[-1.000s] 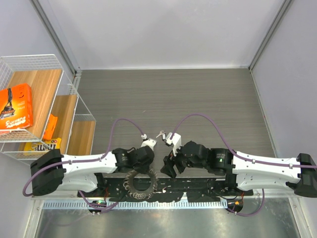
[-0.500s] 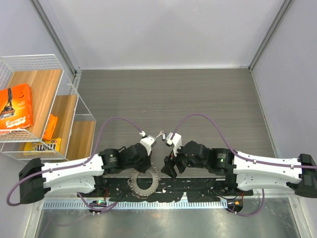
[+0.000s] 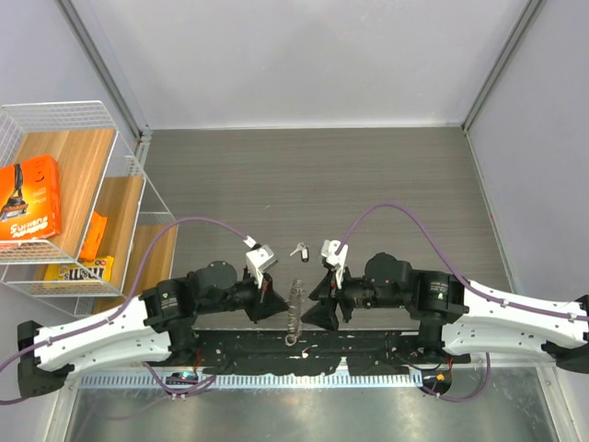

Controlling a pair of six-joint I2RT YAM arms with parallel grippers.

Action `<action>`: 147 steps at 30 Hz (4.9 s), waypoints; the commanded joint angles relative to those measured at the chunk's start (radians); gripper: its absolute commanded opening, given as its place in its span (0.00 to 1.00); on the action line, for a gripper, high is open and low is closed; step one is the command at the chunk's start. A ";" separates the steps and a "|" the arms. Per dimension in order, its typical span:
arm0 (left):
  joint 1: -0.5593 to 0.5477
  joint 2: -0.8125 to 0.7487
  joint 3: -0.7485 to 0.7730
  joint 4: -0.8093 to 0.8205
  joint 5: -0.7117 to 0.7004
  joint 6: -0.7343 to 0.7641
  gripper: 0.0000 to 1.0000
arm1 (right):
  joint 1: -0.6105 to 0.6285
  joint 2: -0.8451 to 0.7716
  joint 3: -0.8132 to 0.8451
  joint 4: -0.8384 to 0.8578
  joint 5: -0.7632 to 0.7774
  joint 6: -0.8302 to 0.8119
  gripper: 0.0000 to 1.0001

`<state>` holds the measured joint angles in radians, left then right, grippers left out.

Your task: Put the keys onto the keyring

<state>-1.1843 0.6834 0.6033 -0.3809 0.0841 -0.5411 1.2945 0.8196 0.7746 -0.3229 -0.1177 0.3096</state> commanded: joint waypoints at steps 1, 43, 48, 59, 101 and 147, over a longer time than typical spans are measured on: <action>0.000 -0.053 0.044 0.108 0.042 -0.002 0.00 | 0.005 -0.013 0.051 0.015 -0.057 0.010 0.63; 0.000 -0.173 0.033 0.375 0.235 -0.054 0.00 | 0.006 0.021 0.152 0.107 -0.151 0.026 0.44; 0.000 -0.186 0.032 0.376 0.218 -0.054 0.00 | 0.006 0.018 0.152 0.100 -0.154 0.026 0.42; -0.001 -0.209 0.038 0.401 0.215 -0.057 0.00 | 0.006 0.038 0.158 0.091 -0.157 0.025 0.31; -0.001 -0.147 0.269 0.070 0.275 0.069 0.95 | 0.031 0.332 0.759 -0.499 -0.289 -0.216 0.06; 0.000 -0.048 0.259 0.134 0.422 0.110 0.68 | 0.031 0.397 0.842 -0.472 -0.214 -0.178 0.05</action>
<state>-1.1835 0.6365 0.8459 -0.2565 0.4896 -0.4362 1.3247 1.2350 1.5547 -0.8547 -0.3420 0.1204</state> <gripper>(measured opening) 0.671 0.070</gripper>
